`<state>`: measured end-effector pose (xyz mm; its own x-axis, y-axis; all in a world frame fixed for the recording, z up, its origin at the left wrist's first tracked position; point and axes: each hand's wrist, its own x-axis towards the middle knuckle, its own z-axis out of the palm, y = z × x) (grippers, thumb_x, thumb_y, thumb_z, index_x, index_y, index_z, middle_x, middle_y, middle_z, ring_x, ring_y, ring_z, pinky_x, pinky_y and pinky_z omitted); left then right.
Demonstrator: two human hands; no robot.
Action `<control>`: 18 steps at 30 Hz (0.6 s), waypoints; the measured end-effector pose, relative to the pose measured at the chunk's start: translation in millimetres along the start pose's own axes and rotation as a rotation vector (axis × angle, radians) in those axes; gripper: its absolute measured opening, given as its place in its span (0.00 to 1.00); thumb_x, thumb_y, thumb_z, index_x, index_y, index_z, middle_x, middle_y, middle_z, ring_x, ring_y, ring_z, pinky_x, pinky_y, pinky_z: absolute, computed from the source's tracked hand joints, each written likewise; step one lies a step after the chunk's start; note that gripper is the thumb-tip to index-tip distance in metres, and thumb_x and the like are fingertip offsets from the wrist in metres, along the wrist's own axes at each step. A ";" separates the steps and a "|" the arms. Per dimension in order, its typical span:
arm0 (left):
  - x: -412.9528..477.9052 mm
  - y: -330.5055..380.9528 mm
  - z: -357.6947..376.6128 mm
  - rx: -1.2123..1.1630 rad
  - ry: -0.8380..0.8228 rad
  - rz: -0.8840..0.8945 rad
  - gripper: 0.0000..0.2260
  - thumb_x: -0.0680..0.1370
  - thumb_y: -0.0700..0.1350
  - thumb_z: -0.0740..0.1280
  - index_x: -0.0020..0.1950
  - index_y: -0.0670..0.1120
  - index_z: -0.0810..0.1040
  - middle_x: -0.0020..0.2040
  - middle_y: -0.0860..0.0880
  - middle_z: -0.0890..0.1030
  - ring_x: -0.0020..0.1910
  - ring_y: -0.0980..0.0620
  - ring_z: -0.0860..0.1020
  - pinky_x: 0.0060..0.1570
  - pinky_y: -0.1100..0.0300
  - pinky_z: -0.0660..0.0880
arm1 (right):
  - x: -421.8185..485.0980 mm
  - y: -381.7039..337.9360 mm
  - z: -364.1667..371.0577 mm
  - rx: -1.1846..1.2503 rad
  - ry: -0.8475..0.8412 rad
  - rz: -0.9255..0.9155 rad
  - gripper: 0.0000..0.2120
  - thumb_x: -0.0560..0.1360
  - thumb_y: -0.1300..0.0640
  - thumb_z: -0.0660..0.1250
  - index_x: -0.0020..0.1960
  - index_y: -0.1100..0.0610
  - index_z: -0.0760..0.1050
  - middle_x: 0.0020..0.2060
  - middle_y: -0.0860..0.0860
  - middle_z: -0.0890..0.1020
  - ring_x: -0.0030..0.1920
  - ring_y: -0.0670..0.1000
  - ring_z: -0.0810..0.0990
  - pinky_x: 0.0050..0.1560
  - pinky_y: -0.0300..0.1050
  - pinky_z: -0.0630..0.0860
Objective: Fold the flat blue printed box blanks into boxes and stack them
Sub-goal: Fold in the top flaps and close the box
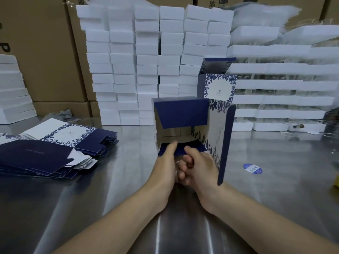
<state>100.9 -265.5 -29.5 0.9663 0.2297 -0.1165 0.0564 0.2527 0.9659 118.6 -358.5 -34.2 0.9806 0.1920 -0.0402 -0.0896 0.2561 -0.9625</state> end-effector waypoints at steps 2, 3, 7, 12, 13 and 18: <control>-0.3 0.0 0.7 0.049 -0.009 -0.003 0.32 0.86 0.57 0.59 0.23 0.48 0.79 0.24 0.48 0.71 0.21 0.52 0.71 0.29 0.59 0.73 | 1.2 0.2 0.6 -0.040 -0.013 -0.012 0.24 0.85 0.53 0.62 0.31 0.54 0.66 0.23 0.52 0.70 0.22 0.49 0.70 0.24 0.39 0.63; 0.2 -0.3 0.4 0.044 -0.009 -0.007 0.32 0.86 0.56 0.59 0.22 0.48 0.78 0.24 0.47 0.70 0.21 0.51 0.70 0.30 0.58 0.73 | 1.2 0.2 1.1 -0.065 -0.011 -0.016 0.24 0.85 0.52 0.62 0.30 0.54 0.66 0.23 0.52 0.70 0.22 0.49 0.70 0.24 0.39 0.63; 1.0 0.7 0.8 -0.026 -0.039 -0.003 0.28 0.86 0.52 0.59 0.29 0.45 0.80 0.27 0.46 0.73 0.23 0.50 0.70 0.27 0.60 0.71 | 0.7 1.2 -3.4 -0.088 0.036 -0.029 0.24 0.84 0.49 0.62 0.30 0.53 0.65 0.23 0.51 0.70 0.21 0.49 0.70 0.23 0.38 0.64; 3.7 1.9 2.2 -0.155 -0.036 -0.052 0.21 0.87 0.53 0.59 0.56 0.38 0.83 0.37 0.44 0.82 0.27 0.52 0.77 0.26 0.63 0.73 | 6.5 0.1 -2.4 0.074 0.097 0.023 0.24 0.85 0.53 0.58 0.29 0.53 0.63 0.20 0.50 0.67 0.18 0.49 0.67 0.20 0.36 0.61; 5.1 1.9 1.4 -0.173 -0.030 -0.045 0.20 0.87 0.51 0.58 0.61 0.37 0.83 0.40 0.43 0.83 0.28 0.52 0.79 0.26 0.63 0.74 | 8.5 1.2 -2.2 0.076 0.101 0.019 0.24 0.85 0.53 0.58 0.30 0.53 0.63 0.20 0.50 0.66 0.18 0.49 0.66 0.20 0.35 0.61; 9.2 -0.7 -2.7 -0.162 -0.021 -0.026 0.20 0.87 0.51 0.56 0.62 0.39 0.83 0.41 0.43 0.84 0.30 0.50 0.80 0.27 0.60 0.75 | 8.3 4.6 -6.9 0.026 0.052 -0.014 0.21 0.84 0.51 0.62 0.34 0.53 0.67 0.22 0.50 0.68 0.20 0.49 0.68 0.21 0.35 0.62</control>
<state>109.0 -261.0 -31.9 0.9702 0.2016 -0.1346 0.0421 0.4068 0.9125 127.5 -362.3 -40.8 0.9894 0.1388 -0.0417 -0.0801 0.2834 -0.9557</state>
